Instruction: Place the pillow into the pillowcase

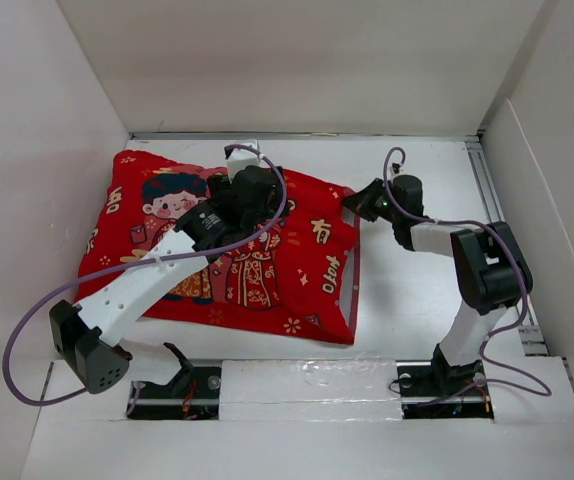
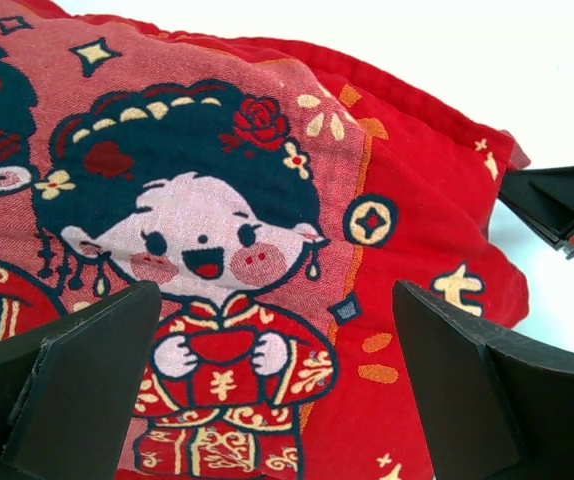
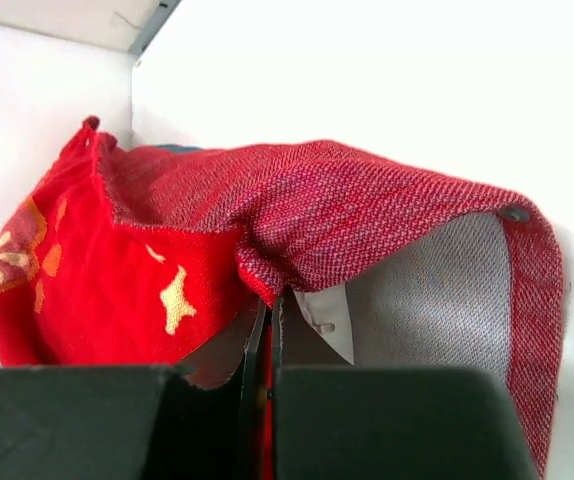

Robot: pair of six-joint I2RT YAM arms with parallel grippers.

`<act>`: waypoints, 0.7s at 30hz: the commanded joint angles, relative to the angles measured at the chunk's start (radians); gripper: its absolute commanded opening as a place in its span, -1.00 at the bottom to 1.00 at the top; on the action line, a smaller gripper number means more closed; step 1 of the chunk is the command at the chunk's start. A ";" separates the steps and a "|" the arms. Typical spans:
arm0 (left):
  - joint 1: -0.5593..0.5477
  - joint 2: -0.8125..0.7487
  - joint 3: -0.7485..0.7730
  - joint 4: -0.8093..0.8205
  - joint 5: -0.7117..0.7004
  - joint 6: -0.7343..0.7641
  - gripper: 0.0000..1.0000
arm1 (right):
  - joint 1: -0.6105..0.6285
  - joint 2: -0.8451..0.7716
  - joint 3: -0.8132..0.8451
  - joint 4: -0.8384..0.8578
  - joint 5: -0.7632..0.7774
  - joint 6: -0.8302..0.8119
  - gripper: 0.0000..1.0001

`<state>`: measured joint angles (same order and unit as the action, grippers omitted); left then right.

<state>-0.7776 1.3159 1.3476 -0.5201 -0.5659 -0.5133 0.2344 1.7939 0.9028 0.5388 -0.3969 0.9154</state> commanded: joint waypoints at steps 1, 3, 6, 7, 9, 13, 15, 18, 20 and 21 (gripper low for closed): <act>-0.002 -0.004 -0.016 0.029 0.011 0.013 1.00 | -0.010 -0.016 0.035 0.075 0.020 -0.018 -1.00; -0.002 0.006 -0.016 0.029 0.011 0.013 1.00 | -0.039 -0.033 0.022 0.043 0.056 -0.027 -1.00; -0.002 0.006 -0.005 0.020 0.000 0.013 1.00 | -0.075 -0.074 0.022 -0.017 0.096 -0.050 -1.00; -0.002 0.006 -0.005 0.020 0.000 0.013 1.00 | -0.105 -0.074 0.022 -0.036 0.108 -0.050 -1.00; -0.002 0.006 -0.005 0.020 0.000 0.013 1.00 | -0.136 -0.100 0.031 -0.062 0.118 -0.064 -1.00; -0.002 0.006 -0.005 0.020 0.000 0.013 1.00 | -0.193 -0.125 0.085 -0.167 0.174 -0.099 -1.00; -0.002 0.006 -0.005 0.020 0.000 0.013 1.00 | -0.205 -0.125 0.094 -0.177 0.210 -0.099 -1.00; -0.002 0.006 -0.005 0.032 0.037 0.013 1.00 | -0.191 -0.049 0.197 -0.236 0.260 -0.119 -1.00; -0.002 0.006 -0.005 0.041 0.079 0.024 1.00 | -0.182 0.030 0.249 -0.269 0.292 -0.131 -1.00; -0.002 0.006 -0.005 0.058 0.101 0.038 1.00 | -0.193 0.051 0.289 -0.279 0.293 -0.131 -1.00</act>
<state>-0.7776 1.3285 1.3472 -0.5091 -0.5198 -0.5056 0.0471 1.7805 1.0931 0.3069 -0.1928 0.8181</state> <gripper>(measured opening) 0.997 0.027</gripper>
